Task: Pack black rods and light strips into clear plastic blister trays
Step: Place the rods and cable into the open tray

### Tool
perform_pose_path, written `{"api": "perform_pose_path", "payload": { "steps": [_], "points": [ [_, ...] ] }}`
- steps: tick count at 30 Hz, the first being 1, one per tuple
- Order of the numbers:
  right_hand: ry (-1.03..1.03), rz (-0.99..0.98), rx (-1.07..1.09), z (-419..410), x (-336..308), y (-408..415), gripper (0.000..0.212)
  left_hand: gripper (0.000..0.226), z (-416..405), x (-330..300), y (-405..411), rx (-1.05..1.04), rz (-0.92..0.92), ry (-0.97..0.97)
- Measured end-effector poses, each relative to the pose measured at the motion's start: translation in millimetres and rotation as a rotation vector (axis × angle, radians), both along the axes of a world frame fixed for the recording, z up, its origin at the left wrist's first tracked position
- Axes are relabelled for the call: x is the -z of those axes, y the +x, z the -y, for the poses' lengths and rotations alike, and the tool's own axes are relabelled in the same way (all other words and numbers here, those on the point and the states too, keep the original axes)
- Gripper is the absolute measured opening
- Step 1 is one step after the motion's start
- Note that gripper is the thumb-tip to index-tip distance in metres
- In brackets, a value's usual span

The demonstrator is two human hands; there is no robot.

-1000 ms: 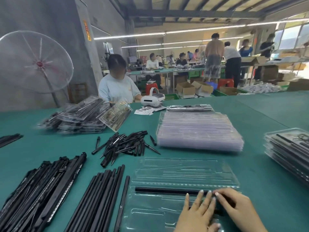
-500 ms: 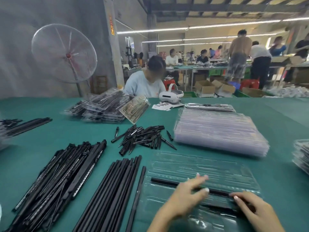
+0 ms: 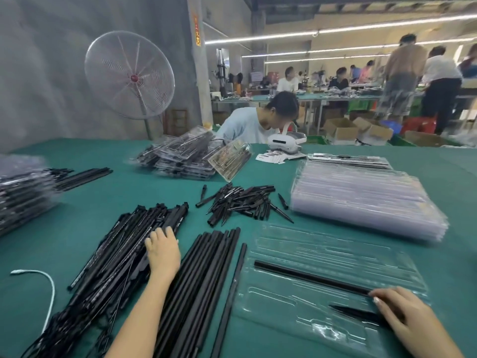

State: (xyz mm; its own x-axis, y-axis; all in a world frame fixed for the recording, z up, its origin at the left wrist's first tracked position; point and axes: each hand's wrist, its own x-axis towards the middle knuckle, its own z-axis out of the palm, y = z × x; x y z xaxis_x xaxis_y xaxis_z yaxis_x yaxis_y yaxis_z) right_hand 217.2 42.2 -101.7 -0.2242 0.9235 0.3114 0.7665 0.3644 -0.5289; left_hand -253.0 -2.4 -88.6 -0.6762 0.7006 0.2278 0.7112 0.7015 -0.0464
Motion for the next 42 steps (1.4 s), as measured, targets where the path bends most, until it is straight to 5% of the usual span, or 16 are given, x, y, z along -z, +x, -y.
{"api": "perform_pose_path", "payload": {
  "steps": [7, 14, 18, 21, 25, 28, 31, 34, 36, 39, 42],
  "points": [
    [0.076, -0.029, -0.029, -0.2, 3.1, 2.5, 0.03, 0.034, -2.2, -3.6, -18.6, 0.086, -0.017, -0.148],
    [0.421, 0.071, -0.102, 7.8, -29.6, -32.4, 0.004, 0.018, 1.2, -35.1, 2.1, 0.412, 0.293, 0.568],
    [0.074, -0.212, -0.436, 27.3, -62.8, -110.6, 0.033, 0.015, 14.2, -87.9, 37.6, 0.565, 1.029, 0.779],
    [-0.305, -0.487, -0.646, 41.2, -74.7, -178.8, 0.052, 0.015, 28.2, -114.5, 63.4, 0.682, 1.143, 0.712],
    [-0.761, -0.473, -0.934, 65.4, -74.3, -255.8, 0.076, 0.014, 35.2, -133.8, 91.2, 0.787, 1.134, 0.641],
    [-0.927, -0.61, -1.121, 94.7, -68.6, -290.2, 0.045, 0.025, 35.4, -142.8, 92.9, 0.719, 1.093, 0.672],
    [-1.13, -1.026, -0.935, 110.0, -73.4, -306.5, 0.029, 0.029, 38.8, -142.9, 70.3, 0.638, 0.822, 0.556],
    [-1.35, -1.518, -0.667, 103.5, -81.6, -306.2, 0.012, 0.02, 41.9, -131.7, 48.3, 0.622, 1.049, 0.532],
    [-1.451, -1.66, -0.575, 94.8, -88.5, -299.6, 0.014, 0.018, 38.9, -113.9, 36.8, 0.552, 1.093, 0.554],
    [-1.531, -1.731, -0.565, 87.5, -92.8, -289.4, 0.016, 0.032, 38.2, -66.1, 13.2, 0.479, 0.728, 0.205],
    [-1.455, -1.749, -0.651, 83.0, -100.9, -279.9, 0.011, 0.051, 45.2, -11.7, -3.8, 0.5, 0.568, -0.155]
  ]
}}
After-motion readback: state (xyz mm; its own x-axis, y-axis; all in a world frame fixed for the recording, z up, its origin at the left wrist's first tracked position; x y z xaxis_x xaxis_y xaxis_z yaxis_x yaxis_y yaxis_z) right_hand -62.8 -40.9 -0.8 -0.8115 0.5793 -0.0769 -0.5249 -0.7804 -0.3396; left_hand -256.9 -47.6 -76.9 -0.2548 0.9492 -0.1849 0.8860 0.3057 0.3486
